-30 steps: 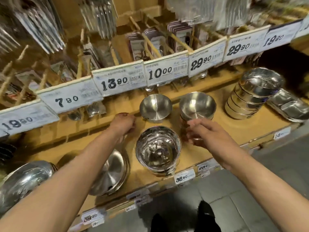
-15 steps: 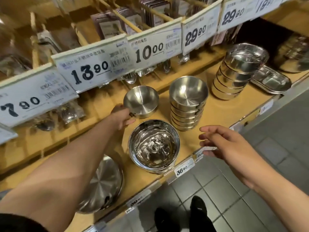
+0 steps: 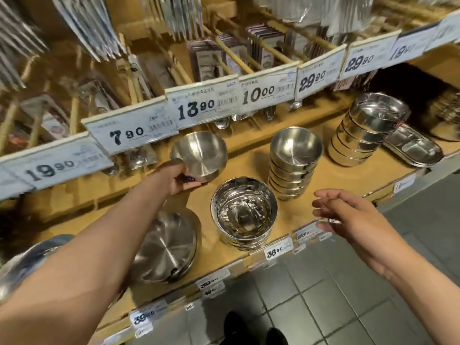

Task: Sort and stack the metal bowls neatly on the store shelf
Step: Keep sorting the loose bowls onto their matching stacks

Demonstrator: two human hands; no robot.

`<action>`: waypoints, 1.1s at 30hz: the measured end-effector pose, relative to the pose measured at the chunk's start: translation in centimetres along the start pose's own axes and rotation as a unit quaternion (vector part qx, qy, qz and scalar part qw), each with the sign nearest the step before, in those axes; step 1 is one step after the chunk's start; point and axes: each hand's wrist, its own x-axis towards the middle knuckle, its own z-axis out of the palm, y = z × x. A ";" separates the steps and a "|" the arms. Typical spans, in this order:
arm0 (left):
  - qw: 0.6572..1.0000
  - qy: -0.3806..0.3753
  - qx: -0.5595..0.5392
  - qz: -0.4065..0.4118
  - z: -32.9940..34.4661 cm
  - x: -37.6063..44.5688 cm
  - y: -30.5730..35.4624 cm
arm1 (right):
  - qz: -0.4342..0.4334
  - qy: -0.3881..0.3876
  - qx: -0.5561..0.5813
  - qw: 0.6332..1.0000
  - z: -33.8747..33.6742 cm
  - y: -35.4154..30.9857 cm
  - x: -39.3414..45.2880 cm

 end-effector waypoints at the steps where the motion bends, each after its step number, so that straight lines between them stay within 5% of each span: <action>1: 1.000 0.005 -0.008 0.003 -0.9 -1.1 0.0 | -0.006 -0.011 0.006 1.000 0.2 -0.5 -0.2; 9: 0.992 0.069 -0.101 0.005 -5.4 -12.1 -3.2 | -0.024 -0.145 -0.010 0.989 2.5 -1.9 -3.3; 17: 0.965 0.085 -0.249 0.016 -6.2 -20.8 -8.9 | 0.032 -0.342 -0.089 0.935 11.8 0.0 -7.0; 23: 0.962 0.074 -0.261 0.024 -6.3 -22.9 -11.2 | -0.006 -0.284 -0.070 0.956 18.3 1.1 -6.4; 30: 0.973 0.218 -0.043 0.067 -10.1 -19.8 -12.4 | 0.000 -0.219 -0.134 0.966 21.8 2.9 -3.4; 33: 0.969 0.224 0.022 0.106 -11.2 -17.6 -13.0 | -0.025 -0.212 -0.185 0.959 22.4 3.9 -2.6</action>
